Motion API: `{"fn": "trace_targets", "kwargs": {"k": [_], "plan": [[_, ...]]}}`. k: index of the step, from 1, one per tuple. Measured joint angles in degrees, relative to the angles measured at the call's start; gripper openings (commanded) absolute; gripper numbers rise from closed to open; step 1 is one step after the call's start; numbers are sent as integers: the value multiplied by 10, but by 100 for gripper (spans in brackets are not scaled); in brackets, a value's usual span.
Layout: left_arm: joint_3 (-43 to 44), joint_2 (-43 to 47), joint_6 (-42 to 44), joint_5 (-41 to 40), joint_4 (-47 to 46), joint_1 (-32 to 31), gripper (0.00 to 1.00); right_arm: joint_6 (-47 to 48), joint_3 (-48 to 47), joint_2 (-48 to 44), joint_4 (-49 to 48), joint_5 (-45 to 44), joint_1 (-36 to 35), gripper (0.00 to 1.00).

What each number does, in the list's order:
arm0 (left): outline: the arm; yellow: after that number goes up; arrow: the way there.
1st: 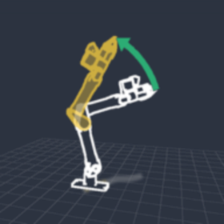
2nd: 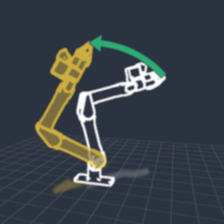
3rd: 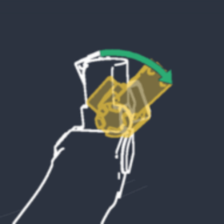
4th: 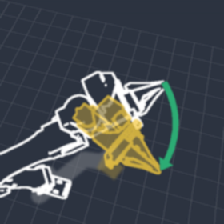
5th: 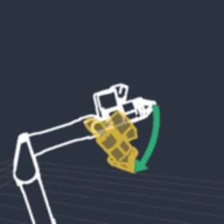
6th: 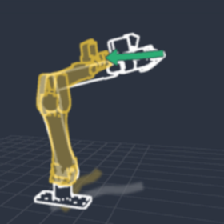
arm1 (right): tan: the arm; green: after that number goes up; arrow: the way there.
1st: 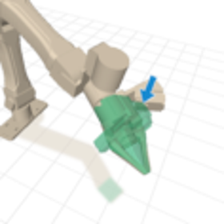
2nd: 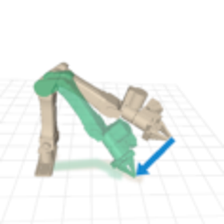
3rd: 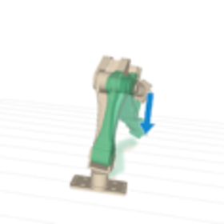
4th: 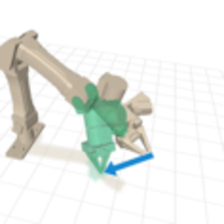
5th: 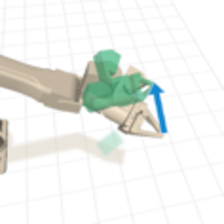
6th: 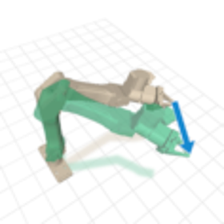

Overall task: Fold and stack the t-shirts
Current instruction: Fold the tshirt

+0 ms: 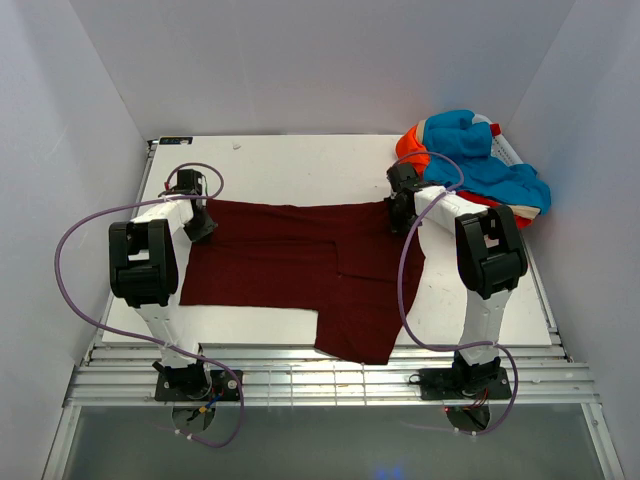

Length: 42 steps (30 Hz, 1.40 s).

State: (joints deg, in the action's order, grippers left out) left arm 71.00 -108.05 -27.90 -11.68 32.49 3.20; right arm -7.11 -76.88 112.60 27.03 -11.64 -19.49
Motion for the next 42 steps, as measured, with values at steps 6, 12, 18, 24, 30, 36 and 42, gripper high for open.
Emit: {"fn": "trace_targets", "kwargs": {"k": [6, 12, 18, 24, 30, 36, 42], "plan": [[0, 1, 1, 6, 2, 3, 0, 1, -41, 28, 5, 1, 4, 8], [32, -13, 16, 39, 16, 8, 0, 12, -108, 70, 17, 12, 11, 8], [128, -78, 28, 52, 16, 7, 0, 31, -219, 136, 41, 43, 27, 9], [155, -99, 30, 53, 29, 7, 0, 30, -381, 213, 63, 89, 51, 11], [177, -80, 30, 54, 35, 4, 0, 30, -350, 165, 48, 117, 58, 26], [138, 87, 35, 30, 30, -14, 30, 36, -215, -54, 39, 94, 44, 38], [8, 260, 48, -56, 57, -26, 46, 24, 15, -325, 23, 24, -38, 50]]}}
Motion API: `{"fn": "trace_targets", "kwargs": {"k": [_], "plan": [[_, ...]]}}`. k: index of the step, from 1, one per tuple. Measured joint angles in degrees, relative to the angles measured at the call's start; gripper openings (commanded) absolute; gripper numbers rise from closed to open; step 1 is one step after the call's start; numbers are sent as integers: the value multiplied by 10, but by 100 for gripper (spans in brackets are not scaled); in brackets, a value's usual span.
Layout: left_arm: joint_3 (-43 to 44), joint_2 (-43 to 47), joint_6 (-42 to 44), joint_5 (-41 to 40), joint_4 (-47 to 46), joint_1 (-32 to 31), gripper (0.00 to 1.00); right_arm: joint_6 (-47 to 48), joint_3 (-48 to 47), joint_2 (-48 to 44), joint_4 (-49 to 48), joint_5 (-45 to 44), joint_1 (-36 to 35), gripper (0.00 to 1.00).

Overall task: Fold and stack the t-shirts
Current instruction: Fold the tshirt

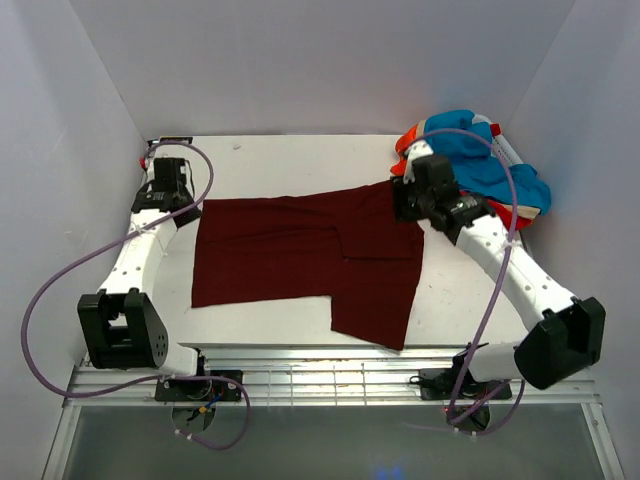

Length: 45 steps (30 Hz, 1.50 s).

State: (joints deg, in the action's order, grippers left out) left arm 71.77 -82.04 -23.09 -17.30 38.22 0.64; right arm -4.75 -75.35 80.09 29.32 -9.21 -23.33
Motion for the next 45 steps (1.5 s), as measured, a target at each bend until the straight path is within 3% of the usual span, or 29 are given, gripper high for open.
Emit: {"fn": "trace_targets", "kwargs": {"k": [5, 10, 16, 32, 33, 34, 37, 40, 45], "plan": [[-92, -54, -5, -26, 70, 3, 51, -64, 162, -63, 54, -44, -99, 50], [-128, -107, -12, -11, 128, 3, 51, -152, 270, -123, 118, -64, -150, 50], [-144, -112, -24, 1, 144, 3, 52, -243, 331, -181, 134, -66, -194, 50], [-147, -140, -29, 9, 152, 3, 52, -387, 439, -146, 91, -43, -283, 49], [-147, -140, -29, 9, 153, 3, 52, -393, 441, -150, 89, -44, -287, 46], [-147, -139, -29, 9, 154, 3, 52, -396, 443, -152, 86, -44, -289, 34], [-147, -139, -29, 10, 154, 3, 52, -402, 449, -158, 78, -42, -293, 14], [-147, -139, -29, 11, 154, 3, 51, -411, 451, -159, 66, -39, -299, 8], [-148, -118, -29, 12, 160, 3, 49, -413, 446, -156, 72, -44, -304, 8]]}}
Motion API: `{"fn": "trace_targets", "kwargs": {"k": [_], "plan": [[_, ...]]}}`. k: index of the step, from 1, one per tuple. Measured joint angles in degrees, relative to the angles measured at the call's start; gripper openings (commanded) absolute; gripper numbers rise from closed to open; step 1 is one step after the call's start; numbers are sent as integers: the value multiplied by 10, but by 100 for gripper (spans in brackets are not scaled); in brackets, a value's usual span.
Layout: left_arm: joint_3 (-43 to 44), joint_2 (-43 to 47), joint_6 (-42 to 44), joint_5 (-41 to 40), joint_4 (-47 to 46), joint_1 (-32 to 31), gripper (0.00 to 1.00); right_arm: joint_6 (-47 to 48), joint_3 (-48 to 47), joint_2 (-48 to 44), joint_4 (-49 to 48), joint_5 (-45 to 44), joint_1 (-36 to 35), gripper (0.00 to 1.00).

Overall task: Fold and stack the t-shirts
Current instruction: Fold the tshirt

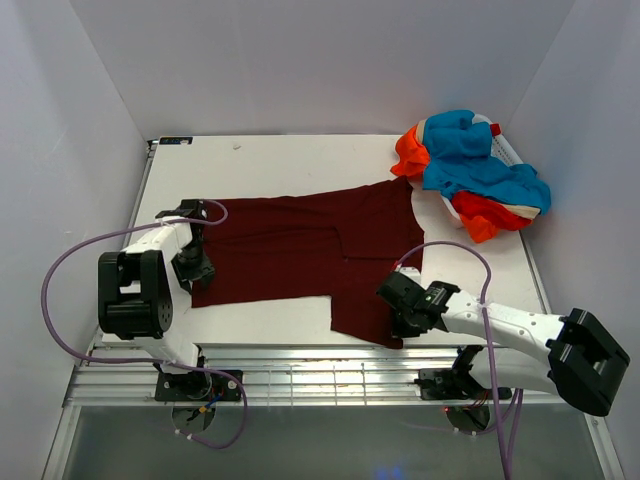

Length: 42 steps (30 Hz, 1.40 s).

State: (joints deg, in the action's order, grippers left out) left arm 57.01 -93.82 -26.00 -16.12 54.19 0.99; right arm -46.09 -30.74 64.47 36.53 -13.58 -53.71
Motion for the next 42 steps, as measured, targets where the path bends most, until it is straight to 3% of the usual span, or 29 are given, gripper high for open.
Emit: {"fn": "trace_targets", "kwargs": {"k": [14, 22, 26, 37, 42], "plan": [[-4, 11, -5, 10, 29, 0, 50, 17, -37, 37, 10, -9, -4, 8], [0, -40, -6, 36, 41, 0, 48, 19, -31, 24, 4, -11, -4, 8], [9, -50, -5, 38, 47, 0, 42, 19, -31, 11, 4, -13, -4, 8], [9, -59, -5, 48, 47, -1, 3, 16, -31, 7, 7, -19, -4, 8], [9, -59, -4, 48, 47, -1, 0, 17, -38, 15, 14, -31, -4, 8]]}}
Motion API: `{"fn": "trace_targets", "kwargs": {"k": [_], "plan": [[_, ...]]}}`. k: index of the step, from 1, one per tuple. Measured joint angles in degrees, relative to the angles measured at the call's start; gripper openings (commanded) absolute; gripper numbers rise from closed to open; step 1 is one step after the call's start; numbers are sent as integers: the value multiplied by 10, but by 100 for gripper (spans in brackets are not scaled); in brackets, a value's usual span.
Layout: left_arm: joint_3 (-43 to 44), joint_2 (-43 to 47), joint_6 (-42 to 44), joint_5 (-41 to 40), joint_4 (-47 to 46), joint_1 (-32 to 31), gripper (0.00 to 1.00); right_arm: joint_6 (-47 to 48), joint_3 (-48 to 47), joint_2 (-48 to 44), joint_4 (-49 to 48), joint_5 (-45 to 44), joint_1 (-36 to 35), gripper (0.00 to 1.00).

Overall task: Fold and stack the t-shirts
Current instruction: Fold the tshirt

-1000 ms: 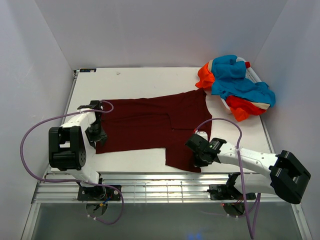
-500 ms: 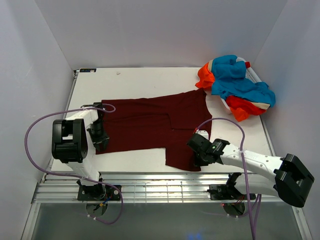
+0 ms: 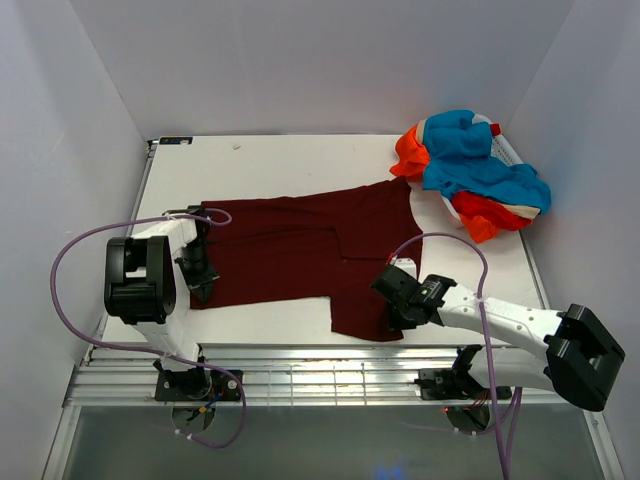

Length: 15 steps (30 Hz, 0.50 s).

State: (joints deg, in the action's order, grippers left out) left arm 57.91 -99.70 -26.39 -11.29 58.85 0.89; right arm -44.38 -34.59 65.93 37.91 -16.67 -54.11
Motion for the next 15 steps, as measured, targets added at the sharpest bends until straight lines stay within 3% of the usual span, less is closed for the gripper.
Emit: {"fn": "trace_targets", "kwargs": {"k": [10, 15], "plan": [[0, 5, 3, 2, -4, 0, 0, 31, -106, 85, 14, -28, 5, 8], [41, 6, 8, 5, -7, 0, 0, 65, -177, 133, 22, -47, 26, 8]]}}
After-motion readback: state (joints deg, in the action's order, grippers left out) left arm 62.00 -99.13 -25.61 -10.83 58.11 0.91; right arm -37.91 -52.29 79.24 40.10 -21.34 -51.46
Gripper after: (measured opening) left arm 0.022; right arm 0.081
